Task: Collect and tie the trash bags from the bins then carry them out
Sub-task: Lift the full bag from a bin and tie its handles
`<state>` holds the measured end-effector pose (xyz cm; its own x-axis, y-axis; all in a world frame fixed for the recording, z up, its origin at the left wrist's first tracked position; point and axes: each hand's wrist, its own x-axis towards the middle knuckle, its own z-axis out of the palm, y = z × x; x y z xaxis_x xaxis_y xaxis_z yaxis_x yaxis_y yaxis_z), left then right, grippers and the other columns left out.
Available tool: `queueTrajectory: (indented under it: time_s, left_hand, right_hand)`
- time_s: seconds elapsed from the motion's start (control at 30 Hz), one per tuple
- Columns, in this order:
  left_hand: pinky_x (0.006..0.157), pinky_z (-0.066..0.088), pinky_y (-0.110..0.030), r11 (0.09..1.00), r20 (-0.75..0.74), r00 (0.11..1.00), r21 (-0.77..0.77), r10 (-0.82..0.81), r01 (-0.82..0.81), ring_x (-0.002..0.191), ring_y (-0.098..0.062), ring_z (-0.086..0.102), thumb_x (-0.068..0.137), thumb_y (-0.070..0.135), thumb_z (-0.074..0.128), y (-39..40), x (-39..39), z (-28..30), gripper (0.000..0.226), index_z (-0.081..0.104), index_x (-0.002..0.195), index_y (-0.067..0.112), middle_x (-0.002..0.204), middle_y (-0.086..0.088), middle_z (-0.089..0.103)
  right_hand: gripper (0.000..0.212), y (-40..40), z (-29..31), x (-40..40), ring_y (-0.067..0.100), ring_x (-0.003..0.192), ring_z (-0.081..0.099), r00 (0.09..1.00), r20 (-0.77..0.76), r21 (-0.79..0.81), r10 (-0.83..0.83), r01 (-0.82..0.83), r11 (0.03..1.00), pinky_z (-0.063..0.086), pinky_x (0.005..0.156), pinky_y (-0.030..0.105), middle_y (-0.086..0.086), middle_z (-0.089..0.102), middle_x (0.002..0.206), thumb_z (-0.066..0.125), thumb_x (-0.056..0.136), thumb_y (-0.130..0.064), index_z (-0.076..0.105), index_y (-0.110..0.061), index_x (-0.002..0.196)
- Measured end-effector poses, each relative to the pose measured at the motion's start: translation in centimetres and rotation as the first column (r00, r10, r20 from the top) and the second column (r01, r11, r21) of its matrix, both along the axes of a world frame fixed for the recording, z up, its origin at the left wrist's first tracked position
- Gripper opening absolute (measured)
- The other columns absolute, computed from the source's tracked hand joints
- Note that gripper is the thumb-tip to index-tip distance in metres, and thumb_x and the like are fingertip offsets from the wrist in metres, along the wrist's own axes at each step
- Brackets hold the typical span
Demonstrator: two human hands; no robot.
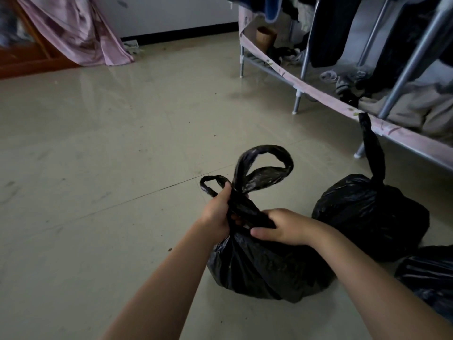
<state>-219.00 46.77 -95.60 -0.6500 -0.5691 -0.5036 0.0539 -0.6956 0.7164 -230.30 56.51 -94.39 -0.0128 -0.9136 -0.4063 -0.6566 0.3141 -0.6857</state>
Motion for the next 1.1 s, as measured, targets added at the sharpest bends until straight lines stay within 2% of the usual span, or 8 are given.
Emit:
queueTrajectory:
  time_s: [0.17,0.27,0.4,0.5,0.63,0.83,0.97,1.1]
  left_hand:
    - [0.034,0.026,-0.012,0.999,-0.102,0.994,0.018,-0.036,0.038,0.028,-0.005,0.036,0.095,0.032,0.032,-0.4,1.0,-0.4,0.043,0.046,0.058,0.016,0.043,0.005,0.048]
    - [0.051,0.039,-0.023,0.977,-0.088,0.974,-0.076,-0.208,0.201,0.053,-0.015,0.052,0.091,0.027,0.035,-0.1,1.9,-0.4,0.032,0.054,0.072,0.009,0.064,-0.006,0.055]
    - [0.056,0.045,-0.023,0.828,0.228,0.856,-0.234,-0.464,0.51,0.057,-0.013,0.058,0.096,0.028,0.037,0.4,2.1,0.2,0.041,0.061,0.069,0.01,0.061,-0.003,0.062]
    - [0.054,0.038,-0.023,0.667,0.485,0.774,-0.421,-0.408,0.615,0.052,-0.013,0.049,0.09,0.018,0.055,0.6,1.6,0.4,0.03,0.055,0.062,0.007,0.055,-0.004,0.051]
    - [0.041,0.036,-0.013,0.569,0.527,0.84,-0.656,-0.125,0.496,0.035,-0.001,0.046,0.085,0.007,0.061,0.6,0.7,0.1,0.026,0.054,0.061,0.012,0.047,0.002,0.048]
    - [0.042,0.05,-0.01,0.782,0.223,0.973,-0.616,0.061,0.092,0.047,-0.007,0.062,0.084,-0.014,0.05,0.3,-0.5,0.0,0.036,0.052,0.064,0.015,0.066,-0.006,0.053]
    - [0.049,0.051,-0.013,0.712,0.12,0.972,-0.699,0.202,-0.061,0.06,-0.013,0.054,0.077,-0.019,0.057,0.0,-0.4,-0.1,0.043,0.054,0.057,0.019,0.066,-0.002,0.054]
    - [0.043,0.046,-0.015,0.878,-0.178,0.974,-0.434,0.136,-0.202,0.051,-0.014,0.056,0.075,-0.031,0.032,-0.3,-0.4,0.3,0.06,0.052,0.042,0.015,0.056,0.0,0.062]
  right_hand:
    - [0.012,0.4,-0.8,-2.0,0.012,0.077,0.053,0.988,-0.139,0.016,-0.062,0.065,0.998,0.035,0.062,0.024,0.005,0.057,0.079,0.056,0.088,-0.017,0.065,-0.008,0.089]
    - [0.016,0.6,-1.0,-2.4,0.011,0.067,0.054,0.98,0.043,0.01,-0.194,0.193,0.981,0.041,0.061,0.019,0.003,0.06,0.072,0.054,0.086,-0.005,0.065,-0.014,0.078]
    - [0.032,0.5,-1.2,-2.6,0.011,0.054,0.06,0.839,0.357,0.093,-0.411,0.406,0.909,0.048,0.054,0.018,0.006,0.062,0.063,0.043,0.08,0.012,0.067,-0.008,0.072]
    - [0.027,0.2,-0.8,-2.8,0.011,0.044,0.058,0.777,0.397,0.104,-0.487,0.49,0.866,0.046,0.047,0.015,0.0,0.062,0.046,0.047,0.08,0.01,0.065,-0.005,0.066]
    - [0.021,0.7,0.1,-3.1,0.007,0.043,0.058,0.814,0.388,0.128,-0.433,0.417,0.9,0.048,0.049,0.016,-0.005,0.062,0.045,0.063,0.078,-0.001,0.063,-0.013,0.061]
    - [0.03,0.4,0.9,-2.5,0.015,0.056,0.047,0.949,-0.076,-0.006,-0.304,0.305,0.952,0.034,0.05,0.022,-0.001,0.048,0.056,0.059,0.069,0.007,0.048,-0.018,0.055]
    - [0.024,0.8,0.8,-2.9,0.013,0.053,0.053,0.831,0.347,-0.051,-0.435,0.48,0.876,0.042,0.054,0.023,0.001,0.054,0.055,0.058,0.075,0.006,0.057,-0.015,0.063]
    - [0.021,1.1,0.5,-2.9,0.019,0.053,0.057,0.47,0.744,0.227,-0.475,0.491,0.841,0.047,0.054,0.024,0.008,0.061,0.055,0.044,0.091,-0.018,0.059,-0.009,0.08]
